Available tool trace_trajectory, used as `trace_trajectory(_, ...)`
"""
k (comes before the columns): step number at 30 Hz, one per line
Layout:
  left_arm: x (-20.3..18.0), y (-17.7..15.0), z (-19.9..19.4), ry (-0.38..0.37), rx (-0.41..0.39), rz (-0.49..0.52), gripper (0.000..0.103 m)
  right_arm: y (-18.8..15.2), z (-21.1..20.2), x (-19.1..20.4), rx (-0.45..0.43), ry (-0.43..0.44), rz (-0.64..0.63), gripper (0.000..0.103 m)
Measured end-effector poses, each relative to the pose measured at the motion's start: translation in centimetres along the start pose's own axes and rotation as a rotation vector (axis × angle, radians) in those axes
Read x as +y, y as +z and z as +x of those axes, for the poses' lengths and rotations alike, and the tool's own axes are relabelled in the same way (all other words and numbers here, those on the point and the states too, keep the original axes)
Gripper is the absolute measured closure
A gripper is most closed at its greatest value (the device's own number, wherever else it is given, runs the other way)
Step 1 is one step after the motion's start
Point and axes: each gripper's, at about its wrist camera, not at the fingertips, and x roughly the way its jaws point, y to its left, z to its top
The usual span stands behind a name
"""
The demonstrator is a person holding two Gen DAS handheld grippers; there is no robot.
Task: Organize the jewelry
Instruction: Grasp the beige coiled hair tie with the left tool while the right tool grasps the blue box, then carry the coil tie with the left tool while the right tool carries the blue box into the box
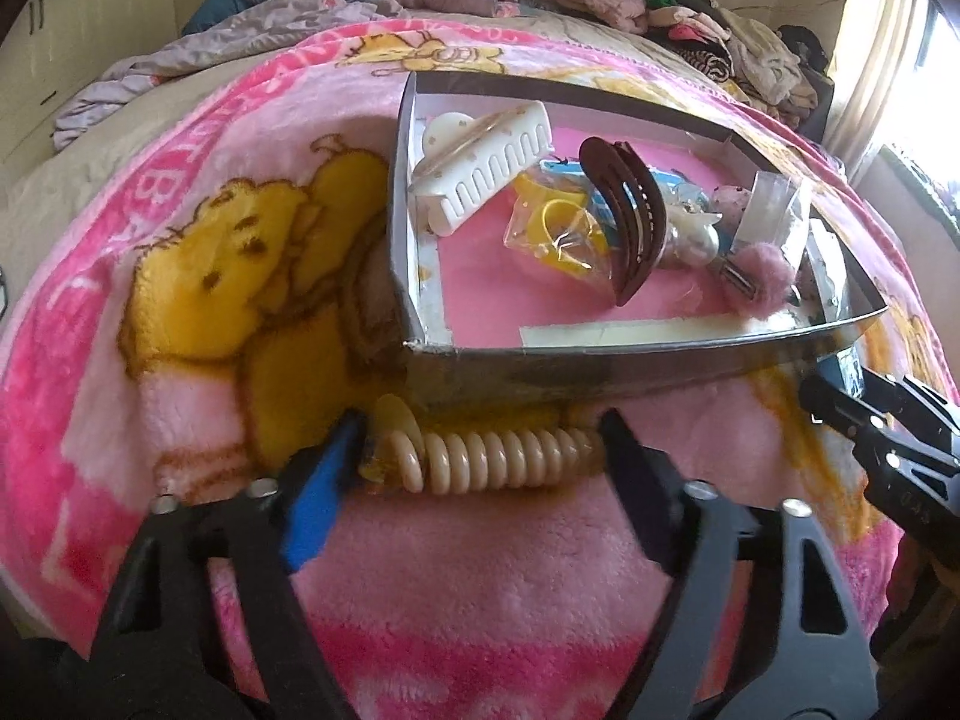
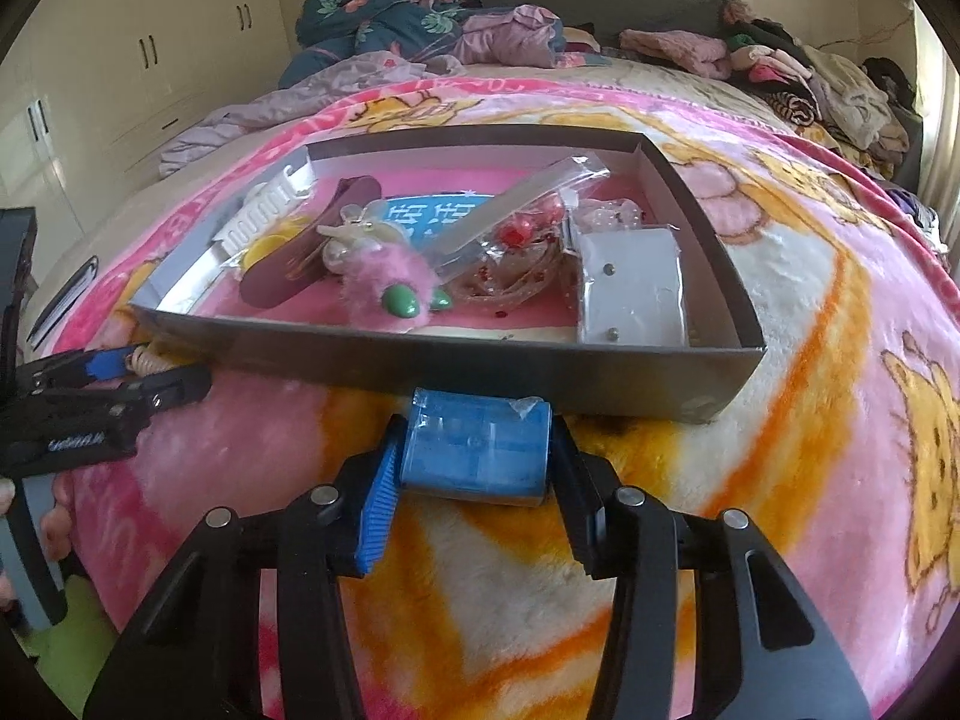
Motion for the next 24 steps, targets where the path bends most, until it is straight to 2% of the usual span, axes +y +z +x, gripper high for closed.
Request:
trace_trajectory(13,1.2,-0.9,-2.2,-0.066,-0.012,-0.015,0.042,0.0,-2.2,2.8,-0.01,0.03,-0.053,0.058)
trace_trajectory(24,2.3,-0.9,-5.3,-0.086,-0.064,-0.03,0.042,0.6,-3.8,5.2,-0.031,0.053,-0.095,0.058)
